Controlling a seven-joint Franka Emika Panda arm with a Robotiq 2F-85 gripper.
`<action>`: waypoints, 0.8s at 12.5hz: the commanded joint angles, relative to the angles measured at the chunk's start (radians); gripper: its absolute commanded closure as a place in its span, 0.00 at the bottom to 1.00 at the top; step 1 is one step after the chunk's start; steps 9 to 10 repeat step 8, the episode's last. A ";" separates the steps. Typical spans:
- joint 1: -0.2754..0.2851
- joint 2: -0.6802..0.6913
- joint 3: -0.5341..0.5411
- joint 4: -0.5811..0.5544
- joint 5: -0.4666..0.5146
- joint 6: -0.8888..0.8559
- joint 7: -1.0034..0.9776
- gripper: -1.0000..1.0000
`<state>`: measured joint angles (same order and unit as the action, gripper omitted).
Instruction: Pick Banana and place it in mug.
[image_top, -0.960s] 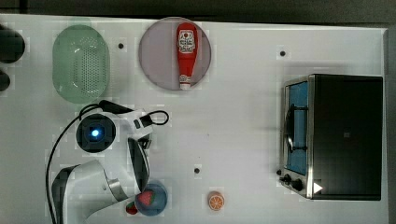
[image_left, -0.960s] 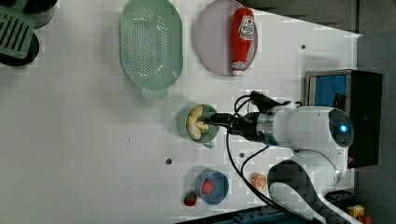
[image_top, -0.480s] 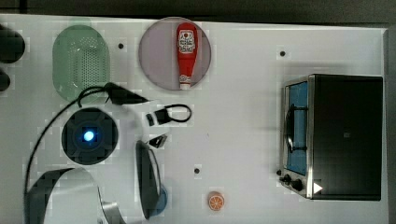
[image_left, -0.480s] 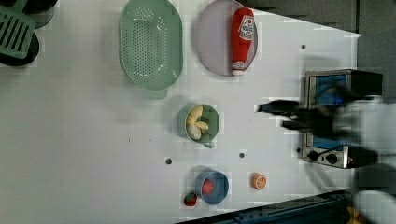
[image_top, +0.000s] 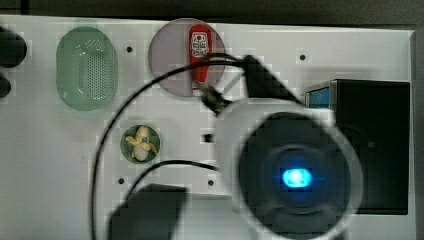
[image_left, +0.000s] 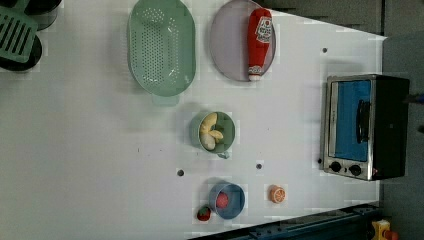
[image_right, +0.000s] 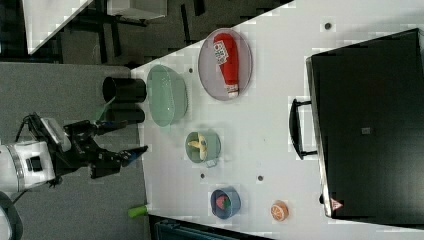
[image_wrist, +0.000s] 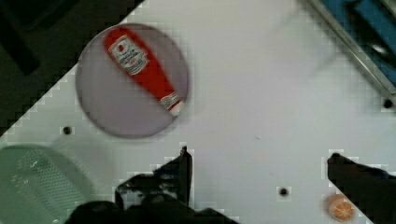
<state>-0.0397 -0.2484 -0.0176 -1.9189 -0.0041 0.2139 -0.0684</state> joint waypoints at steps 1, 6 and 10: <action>0.015 0.013 -0.058 0.019 -0.003 -0.121 0.022 0.00; 0.015 0.027 -0.083 0.012 -0.003 -0.132 0.022 0.00; 0.015 0.034 -0.082 0.012 -0.003 -0.132 0.022 0.00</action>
